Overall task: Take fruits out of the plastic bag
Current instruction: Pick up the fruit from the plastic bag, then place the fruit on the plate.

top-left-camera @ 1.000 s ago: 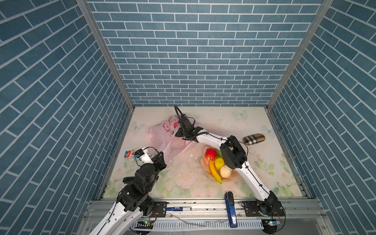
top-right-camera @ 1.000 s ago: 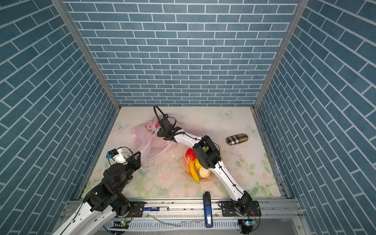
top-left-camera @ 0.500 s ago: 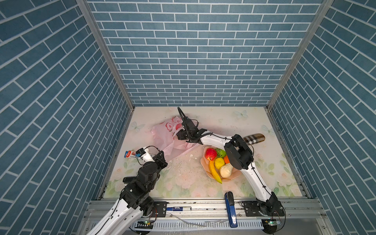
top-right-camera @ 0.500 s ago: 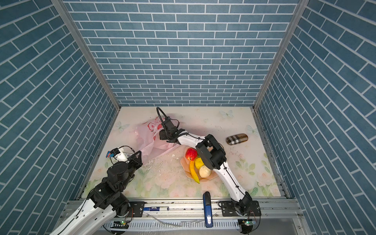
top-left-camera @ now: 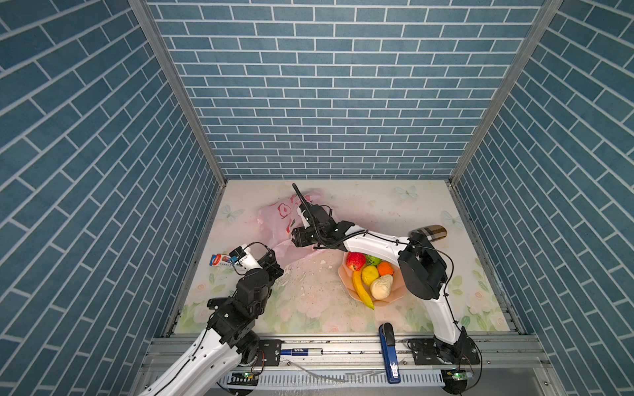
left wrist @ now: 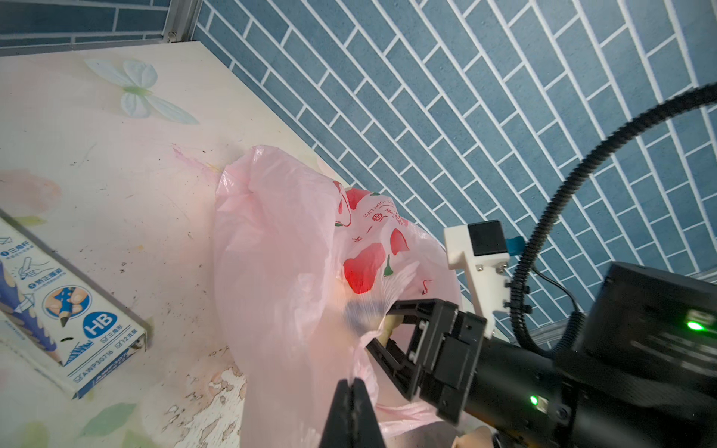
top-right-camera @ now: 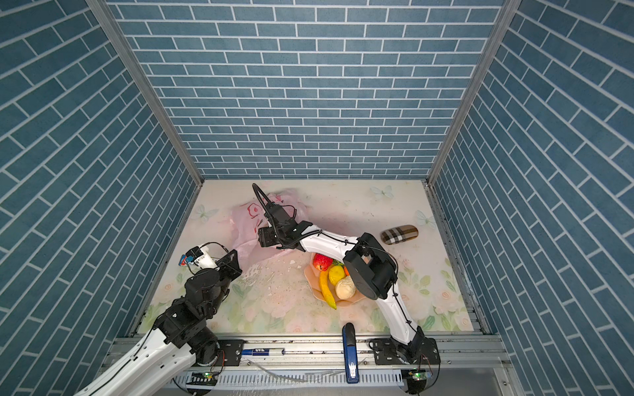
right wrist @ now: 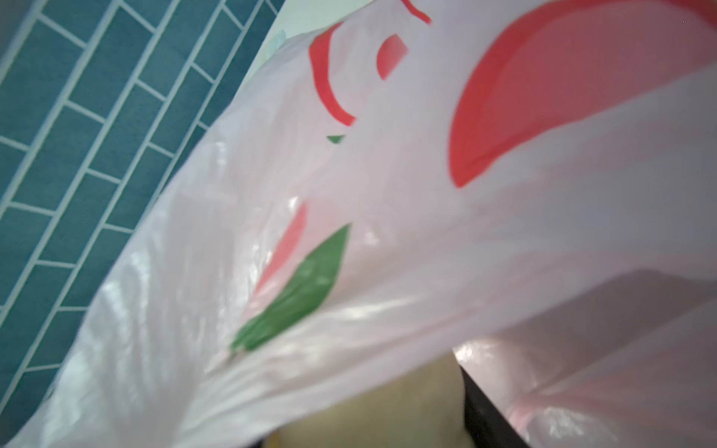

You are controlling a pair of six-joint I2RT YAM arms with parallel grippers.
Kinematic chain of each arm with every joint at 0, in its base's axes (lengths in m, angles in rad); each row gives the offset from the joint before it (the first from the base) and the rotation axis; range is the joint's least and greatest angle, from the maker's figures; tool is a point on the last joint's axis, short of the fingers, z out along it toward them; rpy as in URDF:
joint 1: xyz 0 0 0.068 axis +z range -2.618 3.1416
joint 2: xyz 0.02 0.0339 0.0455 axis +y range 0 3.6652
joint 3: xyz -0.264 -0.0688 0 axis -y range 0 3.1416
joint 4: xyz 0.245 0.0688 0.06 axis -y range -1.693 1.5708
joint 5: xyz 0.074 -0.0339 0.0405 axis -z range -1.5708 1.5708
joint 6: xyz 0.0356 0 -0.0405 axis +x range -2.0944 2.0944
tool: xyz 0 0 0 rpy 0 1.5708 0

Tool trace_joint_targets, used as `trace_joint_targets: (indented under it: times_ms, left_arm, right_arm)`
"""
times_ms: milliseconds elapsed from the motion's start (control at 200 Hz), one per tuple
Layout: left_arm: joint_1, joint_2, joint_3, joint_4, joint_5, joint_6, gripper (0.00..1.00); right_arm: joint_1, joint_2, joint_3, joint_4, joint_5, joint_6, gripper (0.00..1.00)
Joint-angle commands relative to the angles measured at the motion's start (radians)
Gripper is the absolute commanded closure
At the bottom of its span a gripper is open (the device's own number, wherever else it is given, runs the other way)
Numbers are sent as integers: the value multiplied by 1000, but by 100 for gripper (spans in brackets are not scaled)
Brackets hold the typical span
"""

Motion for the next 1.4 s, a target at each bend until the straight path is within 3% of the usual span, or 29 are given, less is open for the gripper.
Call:
trace_joint_targets:
  times_ms: [0,295,735,1105,1395]
  left_arm:
    - [-5,11,-1,46,-41,33,100]
    - [-6,107,33,134,-31,82,100]
    - [5,316,121,230,3,171,100]
    - [67,407,176,246,107,180,100]
    - [125,474,204,251,195,178,100]
  right_arm:
    - [17,-94,-59,-82,-23,-46,62]
    - [30,-255,-186,-223,10,-53,63]
    - [11,-631,-455,-374,221,42,64]
    - [-176,-936,-677,-477,326,123,64]
    - [-283,-979,-771,-470,290,142,64]
